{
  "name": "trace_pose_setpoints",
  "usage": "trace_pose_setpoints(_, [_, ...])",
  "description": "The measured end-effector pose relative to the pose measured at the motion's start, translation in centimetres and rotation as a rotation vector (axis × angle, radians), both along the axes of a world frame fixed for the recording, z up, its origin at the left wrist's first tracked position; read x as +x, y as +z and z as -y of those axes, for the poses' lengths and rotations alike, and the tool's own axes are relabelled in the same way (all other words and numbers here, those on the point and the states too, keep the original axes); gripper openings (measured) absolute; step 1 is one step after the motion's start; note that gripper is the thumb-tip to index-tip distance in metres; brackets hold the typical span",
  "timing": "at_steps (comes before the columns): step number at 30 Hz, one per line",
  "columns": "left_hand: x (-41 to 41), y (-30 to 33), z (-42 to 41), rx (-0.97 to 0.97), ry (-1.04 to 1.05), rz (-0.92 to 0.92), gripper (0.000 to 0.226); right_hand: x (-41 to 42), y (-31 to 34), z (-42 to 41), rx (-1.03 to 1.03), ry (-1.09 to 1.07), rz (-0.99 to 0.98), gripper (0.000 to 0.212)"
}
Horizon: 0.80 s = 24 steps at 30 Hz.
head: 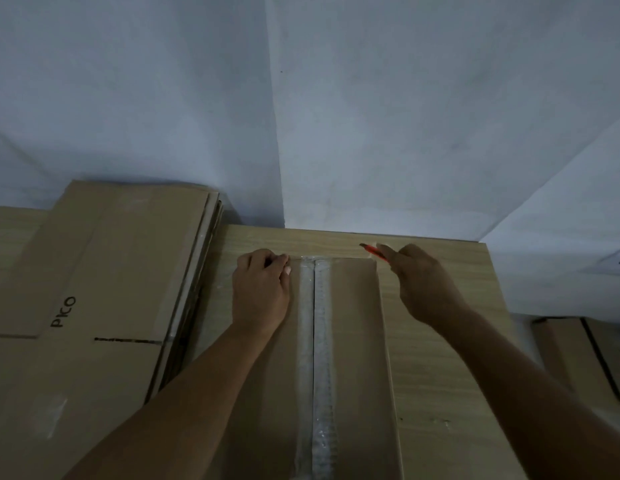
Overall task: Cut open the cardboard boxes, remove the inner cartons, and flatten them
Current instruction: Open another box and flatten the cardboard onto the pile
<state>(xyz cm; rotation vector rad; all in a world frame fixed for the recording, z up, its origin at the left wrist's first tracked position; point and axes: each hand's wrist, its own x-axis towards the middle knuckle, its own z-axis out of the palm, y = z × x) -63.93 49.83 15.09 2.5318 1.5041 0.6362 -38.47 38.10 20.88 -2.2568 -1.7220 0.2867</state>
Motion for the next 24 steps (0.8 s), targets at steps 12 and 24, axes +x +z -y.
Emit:
trace_pose_setpoints(12, [-4.9,2.7,7.5,-0.178,-0.152,-0.027,0.054,-8.2,-4.4,13.0,0.231,-0.647,-0.391,0.045])
trace_pose_setpoints(24, [-10.3,1.1,15.9,-0.175,-0.186,-0.115,0.060,-13.9,-9.2,23.8,-0.053,-0.874,-0.276,0.038])
